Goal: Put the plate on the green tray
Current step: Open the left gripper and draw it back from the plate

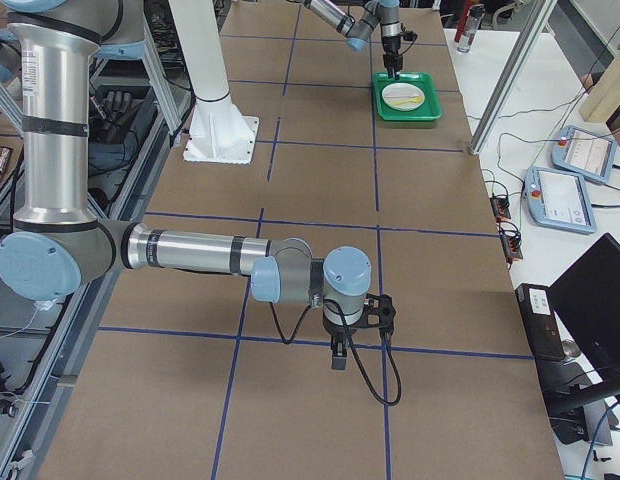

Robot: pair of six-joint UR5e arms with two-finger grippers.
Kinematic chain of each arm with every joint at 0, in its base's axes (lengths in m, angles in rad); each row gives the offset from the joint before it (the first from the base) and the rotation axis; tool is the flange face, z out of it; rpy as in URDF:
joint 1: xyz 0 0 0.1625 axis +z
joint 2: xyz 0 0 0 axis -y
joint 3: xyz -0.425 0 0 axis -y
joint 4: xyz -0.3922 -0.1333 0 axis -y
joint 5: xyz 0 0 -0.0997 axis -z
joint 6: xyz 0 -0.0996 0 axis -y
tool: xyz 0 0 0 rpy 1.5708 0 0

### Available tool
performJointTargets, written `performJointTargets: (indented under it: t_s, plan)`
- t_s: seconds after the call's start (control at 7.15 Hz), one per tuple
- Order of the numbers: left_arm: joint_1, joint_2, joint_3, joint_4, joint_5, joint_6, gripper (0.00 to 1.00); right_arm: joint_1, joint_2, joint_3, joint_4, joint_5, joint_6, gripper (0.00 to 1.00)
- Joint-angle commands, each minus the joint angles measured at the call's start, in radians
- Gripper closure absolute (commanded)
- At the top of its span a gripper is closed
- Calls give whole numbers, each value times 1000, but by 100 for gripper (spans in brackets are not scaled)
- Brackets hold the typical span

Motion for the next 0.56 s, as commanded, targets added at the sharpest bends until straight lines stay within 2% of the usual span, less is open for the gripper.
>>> performJointTargets:
  t_s: [0.0,0.28,0.42]
  plan:
    - [-29,32,-81,10,-1,86,0,0,0,0,1,0,0,0]
    - [-43,125,-288,152,-9,231,0,0,0,0,0,0,0,0]
    - [-66,133,-375,298,-7,346,0,0,0,0,0,0,0,0]
